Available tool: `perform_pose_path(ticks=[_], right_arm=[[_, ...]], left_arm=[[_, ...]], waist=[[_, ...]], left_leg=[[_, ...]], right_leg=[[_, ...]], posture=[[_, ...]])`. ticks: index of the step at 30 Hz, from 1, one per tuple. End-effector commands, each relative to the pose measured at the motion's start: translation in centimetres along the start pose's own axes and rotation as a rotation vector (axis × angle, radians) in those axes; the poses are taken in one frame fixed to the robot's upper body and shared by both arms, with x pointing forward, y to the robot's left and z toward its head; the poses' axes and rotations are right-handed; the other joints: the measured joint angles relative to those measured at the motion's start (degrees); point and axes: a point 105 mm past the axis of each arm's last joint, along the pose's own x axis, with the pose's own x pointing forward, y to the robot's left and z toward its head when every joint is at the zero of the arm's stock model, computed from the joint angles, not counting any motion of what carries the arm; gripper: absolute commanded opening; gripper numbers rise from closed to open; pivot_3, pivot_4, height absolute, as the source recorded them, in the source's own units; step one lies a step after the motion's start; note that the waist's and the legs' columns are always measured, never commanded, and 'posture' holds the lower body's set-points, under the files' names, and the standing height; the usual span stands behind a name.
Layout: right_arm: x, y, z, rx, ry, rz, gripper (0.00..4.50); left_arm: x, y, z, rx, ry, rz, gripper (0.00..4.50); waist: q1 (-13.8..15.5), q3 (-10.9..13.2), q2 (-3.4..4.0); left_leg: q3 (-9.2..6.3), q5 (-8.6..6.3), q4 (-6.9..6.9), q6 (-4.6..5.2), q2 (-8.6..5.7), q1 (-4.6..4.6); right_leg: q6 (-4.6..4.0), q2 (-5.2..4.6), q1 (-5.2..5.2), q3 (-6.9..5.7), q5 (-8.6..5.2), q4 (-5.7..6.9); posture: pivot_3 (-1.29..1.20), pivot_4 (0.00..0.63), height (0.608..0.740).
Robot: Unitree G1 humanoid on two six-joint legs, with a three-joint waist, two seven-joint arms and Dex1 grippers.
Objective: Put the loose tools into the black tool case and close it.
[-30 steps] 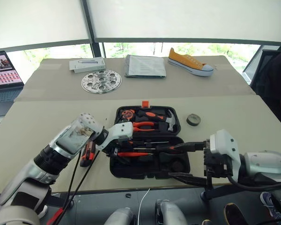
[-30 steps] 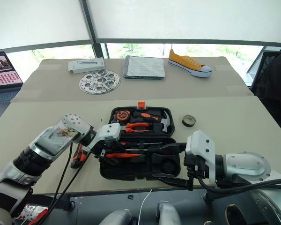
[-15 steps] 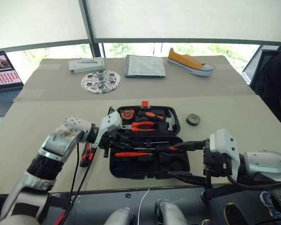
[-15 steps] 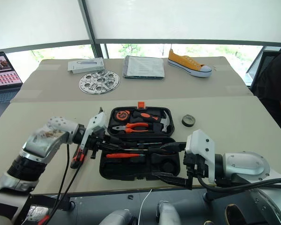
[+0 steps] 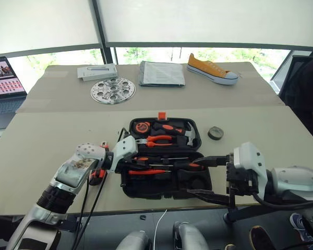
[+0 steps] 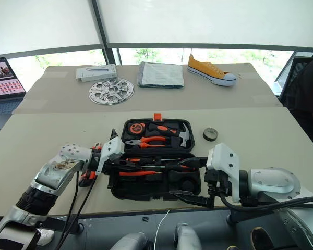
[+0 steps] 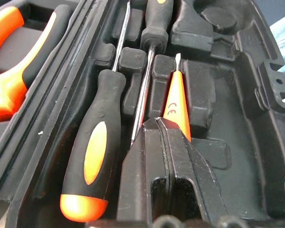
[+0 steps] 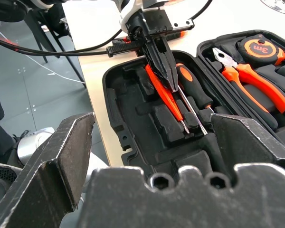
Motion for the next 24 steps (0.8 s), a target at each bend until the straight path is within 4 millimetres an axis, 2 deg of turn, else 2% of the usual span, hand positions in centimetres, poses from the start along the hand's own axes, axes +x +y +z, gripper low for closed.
perform_pose_path(ticks=[1,5,17,20,23,24], right_arm=[[-0.1,0.1,0.7,-0.035,-0.015,0.002,4.5],[-0.1,0.1,0.7,-0.03,-0.015,0.005,4.5],[0.1,-0.1,0.5,-0.031,-0.016,0.023,4.5],[0.3,-0.2,0.7,-0.042,-0.023,0.031,4.5],[0.4,-1.3,1.5,-0.066,-0.046,0.042,4.5],[0.4,-1.7,1.7,-0.07,-0.052,0.043,4.5]], left_arm=[[0.2,-1.1,-1.0,0.037,0.03,-0.02,0.04],[0.0,-0.8,-1.1,0.083,0.026,0.012,0.04],[-0.8,-0.4,0.8,0.136,-0.104,0.089,0.04],[-1.9,-0.3,1.7,0.107,-0.142,0.113,0.04],[-5.4,0.4,2.8,0.011,-0.199,0.261,0.67],[-6.5,0.7,2.8,-0.019,-0.205,0.319,1.04]], waist=[[0.0,0.0,0.0],[0.1,0.0,0.0],[0.2,0.0,0.0],[0.2,0.0,0.0],[-0.4,0.0,-0.02],[-0.6,0.0,-0.02]], left_leg=[[0.0,0.0,0.0,0.0,0.0,0.0],[0.0,-0.01,0.0,-0.02,0.0,0.02],[0.0,-0.01,0.01,0.0,0.0,0.03],[0.0,-0.01,0.01,0.01,0.01,0.02],[0.0,-0.01,0.01,0.01,0.01,0.02],[0.02,-0.01,0.0,0.01,0.01,0.01]], right_leg=[[0.0,0.0,0.0,0.0,0.0,0.0],[0.0,0.0,0.03,0.0,0.0,0.0],[0.01,0.0,0.04,0.0,0.0,0.0],[0.01,0.01,0.03,-0.01,0.0,0.0],[0.01,0.03,0.01,-0.01,0.0,0.0],[0.01,0.04,-0.02,0.01,0.0,0.01]], posture=[[0.0,0.15,0.74],[0.0,0.15,0.74],[0.0,0.15,0.74],[0.0,0.15,0.74],[0.0,0.15,0.74],[0.0,0.15,0.74]])
